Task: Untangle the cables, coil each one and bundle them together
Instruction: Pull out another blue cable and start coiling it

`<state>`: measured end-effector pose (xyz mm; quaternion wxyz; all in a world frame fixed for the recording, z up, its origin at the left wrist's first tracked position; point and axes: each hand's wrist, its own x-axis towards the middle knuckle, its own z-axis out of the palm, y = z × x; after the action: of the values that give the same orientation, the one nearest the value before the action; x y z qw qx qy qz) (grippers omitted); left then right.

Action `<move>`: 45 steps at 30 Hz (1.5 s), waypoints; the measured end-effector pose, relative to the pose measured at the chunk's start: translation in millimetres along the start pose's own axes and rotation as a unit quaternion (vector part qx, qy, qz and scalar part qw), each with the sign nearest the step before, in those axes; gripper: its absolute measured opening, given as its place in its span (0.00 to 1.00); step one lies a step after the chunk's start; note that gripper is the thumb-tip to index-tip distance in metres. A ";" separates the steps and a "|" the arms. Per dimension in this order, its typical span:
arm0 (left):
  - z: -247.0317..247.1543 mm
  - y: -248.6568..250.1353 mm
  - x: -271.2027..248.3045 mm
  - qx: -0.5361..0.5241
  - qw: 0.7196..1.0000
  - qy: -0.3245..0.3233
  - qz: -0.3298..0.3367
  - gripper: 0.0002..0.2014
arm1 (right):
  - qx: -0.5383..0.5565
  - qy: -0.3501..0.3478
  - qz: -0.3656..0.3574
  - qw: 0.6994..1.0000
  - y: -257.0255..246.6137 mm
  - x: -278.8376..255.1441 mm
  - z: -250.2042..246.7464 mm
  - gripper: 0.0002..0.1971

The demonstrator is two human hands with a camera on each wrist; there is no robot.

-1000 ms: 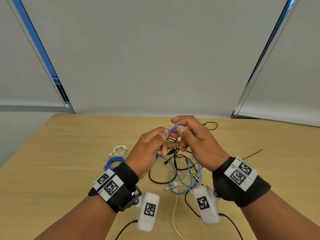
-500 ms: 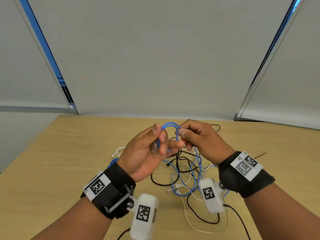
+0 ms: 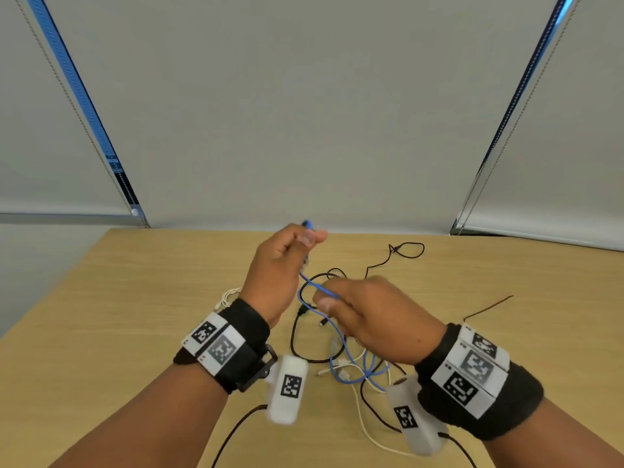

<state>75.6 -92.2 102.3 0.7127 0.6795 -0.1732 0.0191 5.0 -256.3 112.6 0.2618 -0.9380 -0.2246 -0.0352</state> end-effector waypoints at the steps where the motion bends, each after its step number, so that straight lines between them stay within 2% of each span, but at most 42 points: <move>1: 1.7 -3.8 -4.1 0.032 0.999 -0.019 0.000 0.13 | 0.005 0.041 -0.007 0.999 -3.3 1.7 -9.1 0.09; 4: 8.2 -9.1 -14.4 0.035 0.995 -0.091 -0.007 0.16 | 0.032 0.143 0.003 0.989 0.2 7.4 -31.2 0.06; 8: 11.6 -2.6 -19.7 -0.101 0.977 -0.170 -0.082 0.17 | 0.089 0.164 0.021 0.982 10.5 8.8 -32.0 0.04; 12: 6.0 1.6 -18.4 -0.145 0.960 -0.202 -0.127 0.17 | 0.197 0.142 0.027 0.970 14.5 9.9 -25.9 0.05; 16: 1.2 0.7 -18.4 -0.155 0.953 -0.222 -0.135 0.17 | 0.217 0.095 -0.004 0.971 16.5 12.6 -28.3 0.00; 20: -8.8 2.9 -17.3 -0.194 0.930 -0.269 -0.159 0.15 | 0.290 0.030 -0.008 0.957 22.7 12.8 -38.2 0.03; 23: -12.2 2.7 -16.8 -0.161 0.933 -0.282 -0.152 0.17 | 0.288 0.019 -0.004 0.957 27.0 13.9 -41.6 0.04; 26: -9.1 0.4 -19.0 -0.128 0.942 -0.276 -0.140 0.17 | 0.282 0.036 -0.013 0.959 27.9 17.6 -36.5 0.05; 32: -1.6 -0.3 -22.7 -0.156 0.949 -0.238 -0.134 0.14 | 0.329 0.071 0.006 0.942 30.7 20.6 -28.8 0.03; 35: -3.6 2.3 -20.5 -0.244 0.934 -0.222 -0.140 0.14 | 0.356 0.084 0.034 0.930 41.1 18.5 -25.0 0.05; 37: -8.1 5.6 -16.5 -0.330 0.911 -0.212 -0.127 0.14 | 0.331 0.080 0.065 0.938 51.5 13.1 -16.0 0.07; 39: -11.0 10.3 -11.5 -0.391 0.892 -0.205 -0.100 0.14 | 0.296 0.044 0.097 0.949 57.6 6.8 -0.9 0.09; 41: -8.8 15.5 -7.4 -0.409 0.890 -0.190 -0.071 0.15 | 0.292 -0.022 0.114 0.949 55.1 1.9 17.8 0.09; 43: -5.3 17.7 -1.9 -0.385 0.909 -0.156 -0.033 0.13 | 0.294 -0.093 0.131 0.942 47.0 -2.4 32.7 0.08; 45: -5.3 16.1 4.9 -0.289 0.953 -0.094 0.005 0.11 | 0.280 -0.139 0.144 0.939 39.6 -7.5 36.7 0.08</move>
<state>77.2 -86.9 119.1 0.8589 0.4422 -0.2413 -0.0921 13.8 -270.9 60.8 0.4826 -0.8445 -0.1220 0.1977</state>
